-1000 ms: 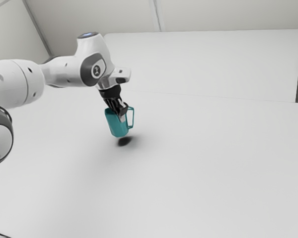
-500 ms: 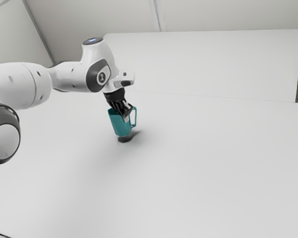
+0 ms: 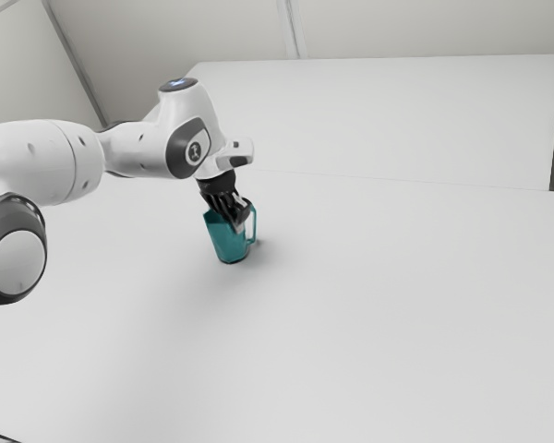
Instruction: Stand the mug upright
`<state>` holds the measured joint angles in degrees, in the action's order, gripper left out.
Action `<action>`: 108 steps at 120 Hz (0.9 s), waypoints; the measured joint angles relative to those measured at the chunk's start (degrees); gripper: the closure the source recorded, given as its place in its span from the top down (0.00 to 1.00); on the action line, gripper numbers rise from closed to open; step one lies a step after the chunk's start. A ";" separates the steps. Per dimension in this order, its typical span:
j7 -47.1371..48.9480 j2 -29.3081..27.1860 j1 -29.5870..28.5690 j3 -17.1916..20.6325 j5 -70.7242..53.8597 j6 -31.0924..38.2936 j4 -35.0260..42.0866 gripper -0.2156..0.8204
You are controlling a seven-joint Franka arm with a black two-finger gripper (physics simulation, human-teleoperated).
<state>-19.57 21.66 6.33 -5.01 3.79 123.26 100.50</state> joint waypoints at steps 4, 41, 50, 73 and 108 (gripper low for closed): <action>0.04 0.00 0.00 0.00 0.00 0.05 -0.01 0.29; 0.44 -4.80 1.91 0.00 0.07 -1.05 -0.33 0.68; 0.65 -6.70 2.30 0.00 0.07 -2.30 -0.35 0.71; 2.56 -13.97 2.80 0.04 0.46 -10.55 -0.53 0.76; 6.98 -18.46 3.52 3.24 0.37 -19.88 -1.81 0.78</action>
<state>-12.58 3.20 9.85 -1.77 4.15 103.38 98.68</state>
